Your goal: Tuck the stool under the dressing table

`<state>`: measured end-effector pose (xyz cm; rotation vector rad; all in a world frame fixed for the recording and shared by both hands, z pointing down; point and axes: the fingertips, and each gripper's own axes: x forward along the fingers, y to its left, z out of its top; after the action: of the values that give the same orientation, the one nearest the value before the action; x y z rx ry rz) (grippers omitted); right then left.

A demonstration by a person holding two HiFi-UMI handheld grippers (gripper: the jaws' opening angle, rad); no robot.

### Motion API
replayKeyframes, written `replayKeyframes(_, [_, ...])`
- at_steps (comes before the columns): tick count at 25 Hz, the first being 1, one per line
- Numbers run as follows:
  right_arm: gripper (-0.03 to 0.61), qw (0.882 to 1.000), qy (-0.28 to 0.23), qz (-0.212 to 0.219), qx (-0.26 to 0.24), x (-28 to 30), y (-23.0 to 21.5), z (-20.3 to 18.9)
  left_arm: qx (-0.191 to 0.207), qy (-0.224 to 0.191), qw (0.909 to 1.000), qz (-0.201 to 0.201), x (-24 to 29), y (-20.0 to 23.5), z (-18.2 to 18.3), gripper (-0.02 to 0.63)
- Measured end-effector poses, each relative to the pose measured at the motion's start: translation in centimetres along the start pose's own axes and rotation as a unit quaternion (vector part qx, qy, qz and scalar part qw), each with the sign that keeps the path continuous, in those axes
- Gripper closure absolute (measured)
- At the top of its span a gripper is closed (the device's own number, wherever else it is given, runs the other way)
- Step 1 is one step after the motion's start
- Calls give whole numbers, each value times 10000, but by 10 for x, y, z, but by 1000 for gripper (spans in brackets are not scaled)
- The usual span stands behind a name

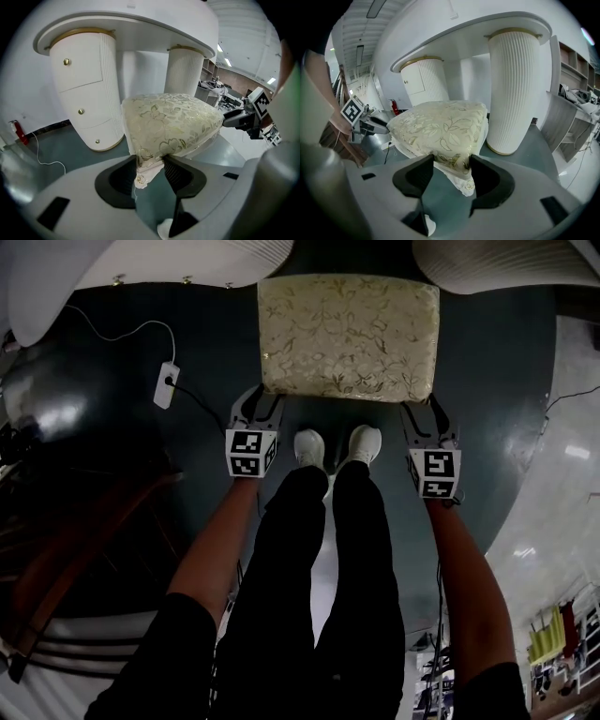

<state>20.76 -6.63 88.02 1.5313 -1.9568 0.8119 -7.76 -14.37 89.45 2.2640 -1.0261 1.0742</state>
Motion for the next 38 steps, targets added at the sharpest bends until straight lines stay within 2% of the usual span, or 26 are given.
replayKeyframes(5, [337,9998,-186,28,13,1,-2,5,87,-219,9997,-31,-1,1,2,419])
replayKeyframes(13, [337,9987,-406,-270,143,1,-6,6,-46,-457,9989,-125,2,-3,2,419])
replayKeyframes(20, [337,9984,-534,-185,51,2,-6,8,-75,-509,9987,-43,-2,-2,1,419])
replayKeyframes(29, [337,9961,-787,-405,48,-4,-6,2,-184,-734,9971,-124,-6,-12,-10,419])
replayKeyframes(38, [337,9955,-814,-475,-56,2,-10,9,-266,-760,9967,25,-2,-7,-2,420])
